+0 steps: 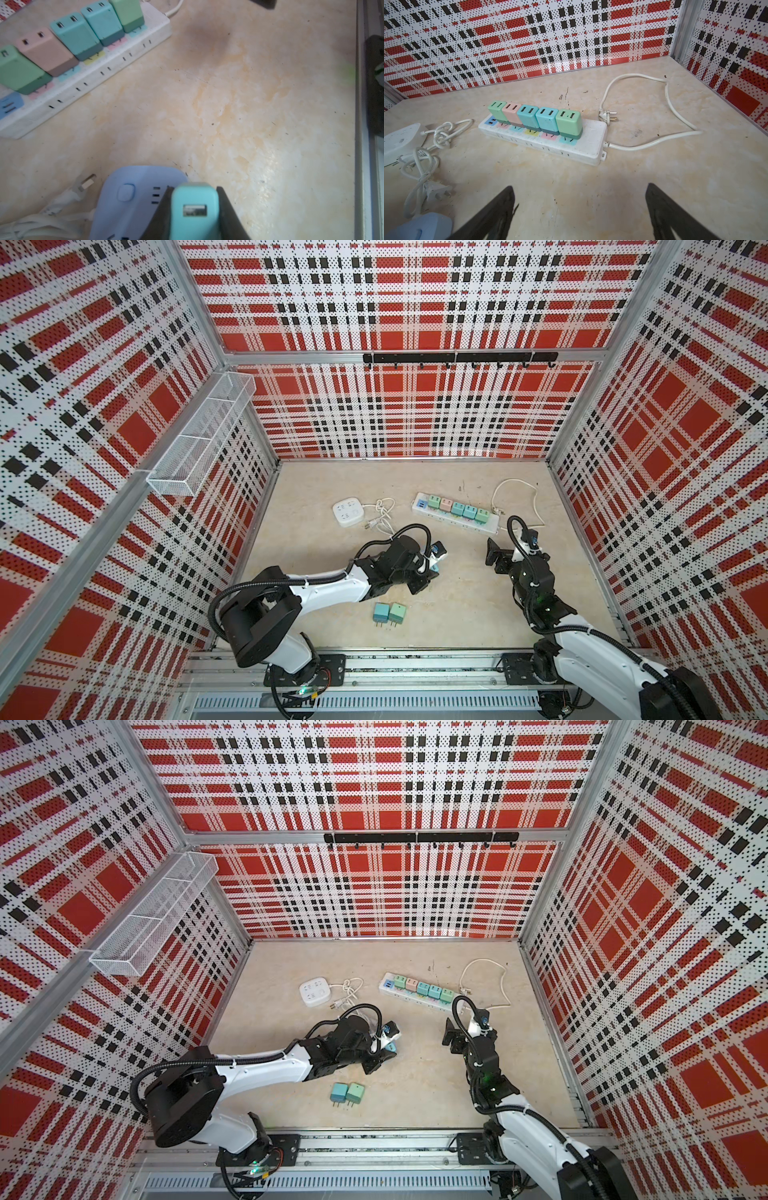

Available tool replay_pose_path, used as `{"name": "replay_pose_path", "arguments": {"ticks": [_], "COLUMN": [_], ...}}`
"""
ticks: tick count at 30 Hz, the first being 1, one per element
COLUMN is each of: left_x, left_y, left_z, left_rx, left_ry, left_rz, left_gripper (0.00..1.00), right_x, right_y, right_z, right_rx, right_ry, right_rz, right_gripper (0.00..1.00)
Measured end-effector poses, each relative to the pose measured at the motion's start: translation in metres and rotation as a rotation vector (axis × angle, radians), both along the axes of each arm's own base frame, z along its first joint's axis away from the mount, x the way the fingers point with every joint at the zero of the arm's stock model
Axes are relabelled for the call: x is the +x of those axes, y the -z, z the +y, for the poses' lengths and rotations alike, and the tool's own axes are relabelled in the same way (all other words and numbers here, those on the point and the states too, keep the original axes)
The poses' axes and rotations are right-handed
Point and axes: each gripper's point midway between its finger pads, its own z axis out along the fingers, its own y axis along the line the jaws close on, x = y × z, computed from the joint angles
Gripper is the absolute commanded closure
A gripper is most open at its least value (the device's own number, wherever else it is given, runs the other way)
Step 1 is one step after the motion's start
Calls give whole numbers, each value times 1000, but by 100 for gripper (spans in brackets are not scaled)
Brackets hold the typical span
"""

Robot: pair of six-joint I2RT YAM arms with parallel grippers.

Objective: Insert plugs into power strip
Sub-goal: Insert the plug into the socket.

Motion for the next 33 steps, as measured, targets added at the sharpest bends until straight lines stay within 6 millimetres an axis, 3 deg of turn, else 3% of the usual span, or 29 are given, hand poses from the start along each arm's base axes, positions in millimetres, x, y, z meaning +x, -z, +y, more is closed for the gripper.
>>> {"name": "replay_pose_path", "arguments": {"ticks": [9, 20, 33], "left_x": [28, 28, 31], "left_y": [-4, 23, 26], "left_z": [8, 8, 4], "left_rx": [31, 87, 77], "left_ry": [-27, -4, -5], "left_rz": [-67, -43, -47], "left_gripper": [100, 100, 100], "right_x": [0, 0, 0], "right_y": [1, 3, 3], "right_z": [0, 0, 0], "right_rx": [-1, -4, -4], "right_ry": [0, 0, -1], "right_rz": [4, 11, 12], "right_gripper": [2, 2, 2]}}
